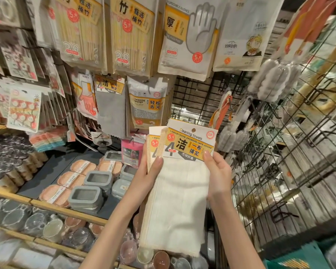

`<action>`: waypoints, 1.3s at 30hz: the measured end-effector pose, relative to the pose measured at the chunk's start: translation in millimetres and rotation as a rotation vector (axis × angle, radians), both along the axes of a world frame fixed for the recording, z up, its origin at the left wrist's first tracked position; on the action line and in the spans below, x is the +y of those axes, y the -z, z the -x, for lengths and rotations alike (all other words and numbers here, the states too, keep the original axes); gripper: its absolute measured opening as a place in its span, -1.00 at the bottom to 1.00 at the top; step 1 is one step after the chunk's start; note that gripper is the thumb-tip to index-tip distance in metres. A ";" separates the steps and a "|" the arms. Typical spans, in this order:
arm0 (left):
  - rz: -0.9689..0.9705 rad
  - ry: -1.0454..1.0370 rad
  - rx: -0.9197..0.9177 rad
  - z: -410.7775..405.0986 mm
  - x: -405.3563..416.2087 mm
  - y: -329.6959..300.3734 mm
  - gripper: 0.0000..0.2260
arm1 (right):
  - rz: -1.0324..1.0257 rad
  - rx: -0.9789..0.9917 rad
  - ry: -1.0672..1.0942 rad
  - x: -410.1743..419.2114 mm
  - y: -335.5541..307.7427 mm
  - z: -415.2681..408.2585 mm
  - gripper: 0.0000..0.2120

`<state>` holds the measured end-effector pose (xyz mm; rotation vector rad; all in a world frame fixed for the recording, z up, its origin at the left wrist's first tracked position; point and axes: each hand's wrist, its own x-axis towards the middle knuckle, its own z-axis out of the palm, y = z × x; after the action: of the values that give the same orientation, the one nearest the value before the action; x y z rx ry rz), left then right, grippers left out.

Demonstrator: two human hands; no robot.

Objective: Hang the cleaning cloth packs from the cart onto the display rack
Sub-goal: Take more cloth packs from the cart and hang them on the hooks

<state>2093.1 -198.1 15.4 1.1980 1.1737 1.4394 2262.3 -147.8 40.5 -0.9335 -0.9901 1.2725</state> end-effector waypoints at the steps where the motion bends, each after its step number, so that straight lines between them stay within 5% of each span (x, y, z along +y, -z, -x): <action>1: -0.007 0.003 -0.007 -0.8 0.1 -0.6 -0.35 | -0.004 0.005 0.027 -0.6 -0.6 0.2 -0.86; 16: -0.018 -0.085 -0.003 -14.5 -11.4 -8.3 -0.50 | 0.028 0.075 0.009 3.1 8.9 -7.8 -0.97; 25: 0.074 -0.196 -0.150 -6.2 -22.7 10.7 -0.62 | 0.011 -0.007 -0.085 2.2 14.6 7.5 -0.58; 39: 0.151 -0.181 -0.208 47.7 -19.2 27.0 -0.59 | 0.035 -0.045 -0.158 3.7 25.1 56.4 -0.71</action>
<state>2045.4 -217.3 -11.6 0.8354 1.2446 1.5385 2205.8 -144.1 15.5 -0.9289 -1.0969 1.4096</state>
